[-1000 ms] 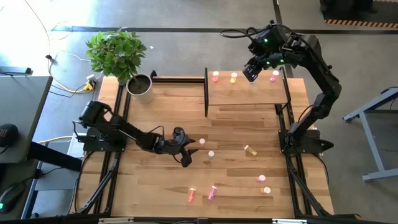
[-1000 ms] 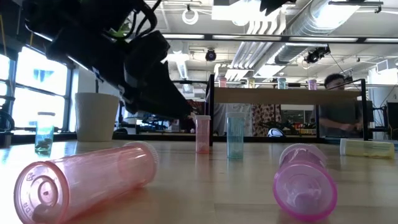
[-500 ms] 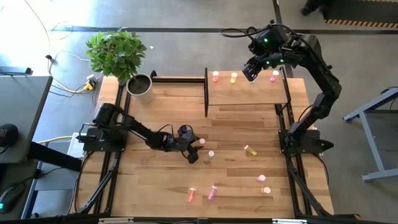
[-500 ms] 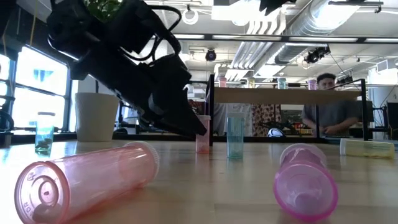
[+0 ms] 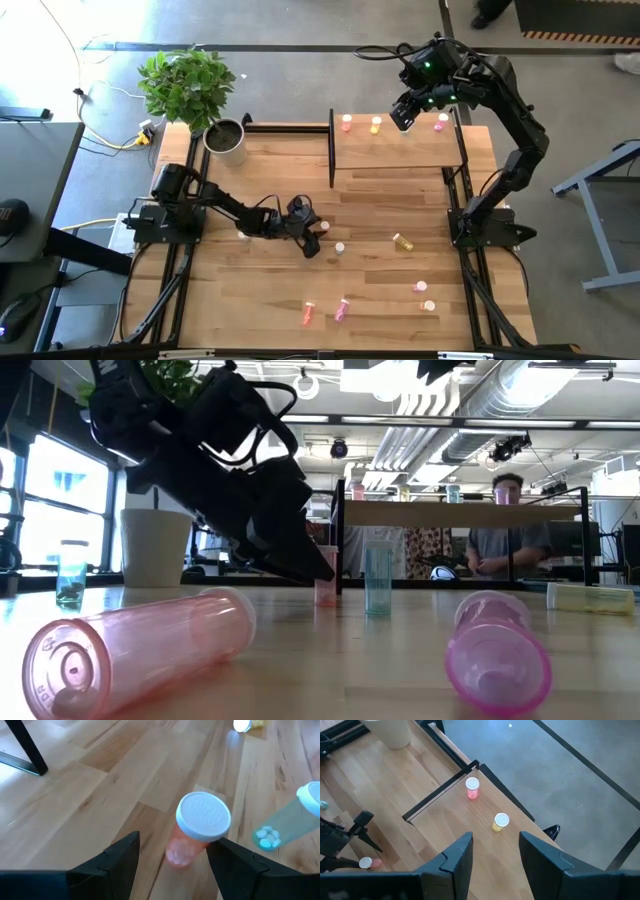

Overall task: Pick and place medicine bottles onto shelf by color
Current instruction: Put the top pink pill bottle on the shelf aligned with the other pink pill bottle

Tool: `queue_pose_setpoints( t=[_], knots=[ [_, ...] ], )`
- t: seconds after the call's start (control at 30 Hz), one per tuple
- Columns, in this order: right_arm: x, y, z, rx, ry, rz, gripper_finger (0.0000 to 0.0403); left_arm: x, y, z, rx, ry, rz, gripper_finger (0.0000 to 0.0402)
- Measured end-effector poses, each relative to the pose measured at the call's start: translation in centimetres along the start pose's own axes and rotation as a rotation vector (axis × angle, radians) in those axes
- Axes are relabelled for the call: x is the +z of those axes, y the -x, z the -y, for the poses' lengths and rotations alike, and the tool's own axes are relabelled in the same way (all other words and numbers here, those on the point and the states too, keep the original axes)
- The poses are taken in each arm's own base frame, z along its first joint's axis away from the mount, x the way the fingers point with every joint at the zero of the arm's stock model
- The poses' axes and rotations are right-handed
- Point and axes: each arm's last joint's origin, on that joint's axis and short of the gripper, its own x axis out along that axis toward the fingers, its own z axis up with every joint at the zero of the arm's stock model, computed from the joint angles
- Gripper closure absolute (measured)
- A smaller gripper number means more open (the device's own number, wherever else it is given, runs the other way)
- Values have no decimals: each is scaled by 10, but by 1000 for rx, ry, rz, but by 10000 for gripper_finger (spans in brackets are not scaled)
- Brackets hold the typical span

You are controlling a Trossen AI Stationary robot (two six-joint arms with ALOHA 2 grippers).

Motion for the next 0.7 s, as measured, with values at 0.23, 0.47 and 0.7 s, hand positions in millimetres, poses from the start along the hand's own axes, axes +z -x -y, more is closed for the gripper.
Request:
queue_pose_setpoints(
  t=[0.23, 0.47, 0.7],
  knots=[
    [0, 0, 0, -9, 0, 1, 251, 1, -1, -1, -30, -17, -6, 206],
    [0, 0, 0, -10, -10, 1, 251, 1, -1, 0, -32, -28, -4, 251],
    [0, 0, 0, -11, -11, 1, 251, 2, -1, -1, -33, -24, 4, 295]
  ],
)
